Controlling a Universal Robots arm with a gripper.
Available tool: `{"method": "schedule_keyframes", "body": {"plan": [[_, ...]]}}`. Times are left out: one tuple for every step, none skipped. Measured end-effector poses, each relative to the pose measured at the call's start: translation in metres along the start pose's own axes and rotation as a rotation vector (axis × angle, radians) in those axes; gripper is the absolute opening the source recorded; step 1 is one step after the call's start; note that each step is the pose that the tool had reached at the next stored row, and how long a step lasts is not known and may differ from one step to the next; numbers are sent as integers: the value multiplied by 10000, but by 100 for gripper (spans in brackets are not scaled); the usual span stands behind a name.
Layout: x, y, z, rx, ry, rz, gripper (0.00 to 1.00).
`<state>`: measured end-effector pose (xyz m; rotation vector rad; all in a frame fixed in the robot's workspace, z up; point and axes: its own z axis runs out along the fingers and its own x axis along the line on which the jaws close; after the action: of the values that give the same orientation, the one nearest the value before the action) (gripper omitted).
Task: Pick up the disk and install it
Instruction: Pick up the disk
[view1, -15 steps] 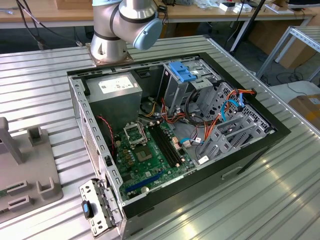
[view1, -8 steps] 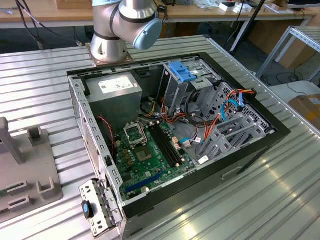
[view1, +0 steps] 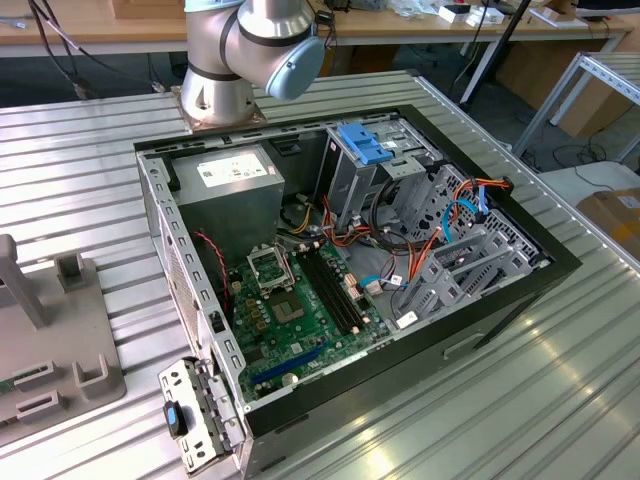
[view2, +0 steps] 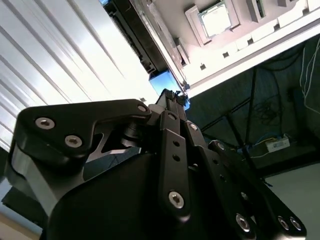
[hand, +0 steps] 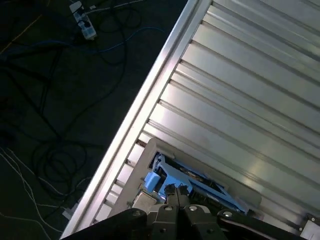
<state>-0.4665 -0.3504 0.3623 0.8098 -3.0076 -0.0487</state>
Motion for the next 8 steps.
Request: {"method": "schedule_keyframes", "body": {"plan": [[0,0,1,4,9,-245,11],[0,0,1,10,20,-540,11],[0,0,2,14,30,-806,11],[0,0,3,17,37,-984,11],[0,0,4,25,53,-1420,11],[0,0,5,29,61,-1649,11],[0,0,5,32,69,-1839,11],[0,0,4,35,75,-2010,11]]}}
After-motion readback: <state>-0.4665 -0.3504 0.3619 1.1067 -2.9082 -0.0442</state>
